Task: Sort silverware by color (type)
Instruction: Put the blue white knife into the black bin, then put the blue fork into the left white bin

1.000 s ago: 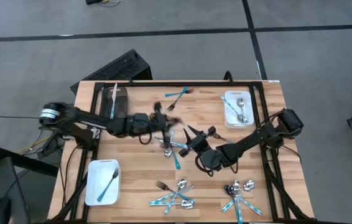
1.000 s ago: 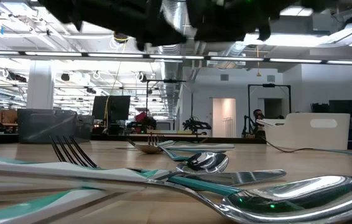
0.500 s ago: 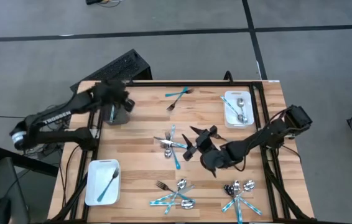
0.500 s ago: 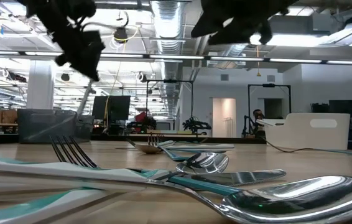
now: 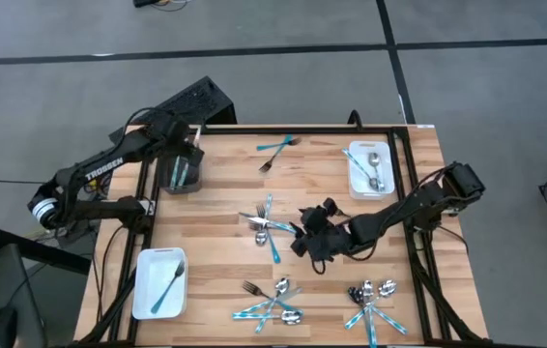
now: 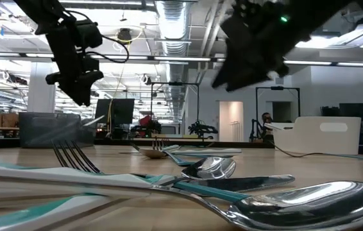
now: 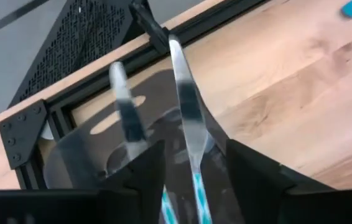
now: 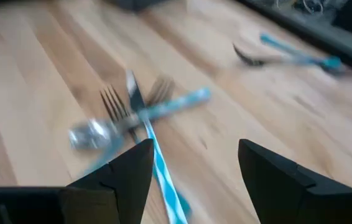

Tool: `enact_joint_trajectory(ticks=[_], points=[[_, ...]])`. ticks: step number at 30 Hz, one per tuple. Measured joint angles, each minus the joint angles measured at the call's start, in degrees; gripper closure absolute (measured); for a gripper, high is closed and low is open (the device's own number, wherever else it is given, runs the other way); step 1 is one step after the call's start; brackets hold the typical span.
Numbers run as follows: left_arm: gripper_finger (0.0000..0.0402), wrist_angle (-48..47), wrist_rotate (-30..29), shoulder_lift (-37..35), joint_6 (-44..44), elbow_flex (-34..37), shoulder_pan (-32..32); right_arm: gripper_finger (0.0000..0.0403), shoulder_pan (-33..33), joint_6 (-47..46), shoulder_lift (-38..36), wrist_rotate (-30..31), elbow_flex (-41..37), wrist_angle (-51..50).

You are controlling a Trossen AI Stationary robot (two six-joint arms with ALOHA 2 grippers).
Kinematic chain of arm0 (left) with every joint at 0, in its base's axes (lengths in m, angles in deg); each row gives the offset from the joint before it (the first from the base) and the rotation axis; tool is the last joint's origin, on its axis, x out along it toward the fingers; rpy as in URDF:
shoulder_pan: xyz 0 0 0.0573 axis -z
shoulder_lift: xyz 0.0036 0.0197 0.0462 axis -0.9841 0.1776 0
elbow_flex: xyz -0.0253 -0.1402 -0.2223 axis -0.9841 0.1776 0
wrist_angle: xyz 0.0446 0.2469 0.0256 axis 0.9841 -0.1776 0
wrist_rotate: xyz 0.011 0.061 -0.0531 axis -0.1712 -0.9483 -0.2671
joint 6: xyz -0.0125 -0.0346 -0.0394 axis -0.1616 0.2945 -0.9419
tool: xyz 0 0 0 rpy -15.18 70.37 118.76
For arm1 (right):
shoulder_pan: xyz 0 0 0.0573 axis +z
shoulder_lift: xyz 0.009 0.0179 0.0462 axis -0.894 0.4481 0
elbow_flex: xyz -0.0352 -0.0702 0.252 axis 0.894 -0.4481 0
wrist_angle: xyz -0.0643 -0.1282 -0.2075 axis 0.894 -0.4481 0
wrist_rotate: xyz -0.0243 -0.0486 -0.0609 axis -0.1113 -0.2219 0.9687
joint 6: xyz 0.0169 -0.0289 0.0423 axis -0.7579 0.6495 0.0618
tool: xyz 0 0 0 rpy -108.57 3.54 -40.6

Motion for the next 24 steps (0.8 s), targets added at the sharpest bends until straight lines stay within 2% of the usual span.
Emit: enact_joint_trajectory(ticks=[4,7,11,14,20,24], points=[[0.0222,1.3,0.6,-1.3,0.3,0.0,0.9,0.0143,0.6,-4.1,0.0,-3.0,0.0,-9.9],[0.0215,4.3,4.0,-4.0,0.4,0.0,3.4,0.0143,0.6,-9.0,0.0,-7.9,0.0,-15.3],[0.0217,11.1,9.5,-7.4,-0.8,0.4,10.8,0.0143,1.7,-16.6,0.0,-10.5,0.0,-21.2],[0.0219,19.8,10.8,-8.6,-2.0,2.9,18.8,0.0143,3.5,-22.5,0.0,-11.1,0.0,-27.7],[0.0219,39.1,9.6,-8.5,-2.6,10.2,33.3,0.0143,6.9,-34.2,-0.6,-13.7,0.0,-42.7],[0.0219,49.8,4.6,-8.5,-2.6,15.2,39.3,0.0143,5.9,-33.3,-0.6,-14.9,0.0,-50.1]])
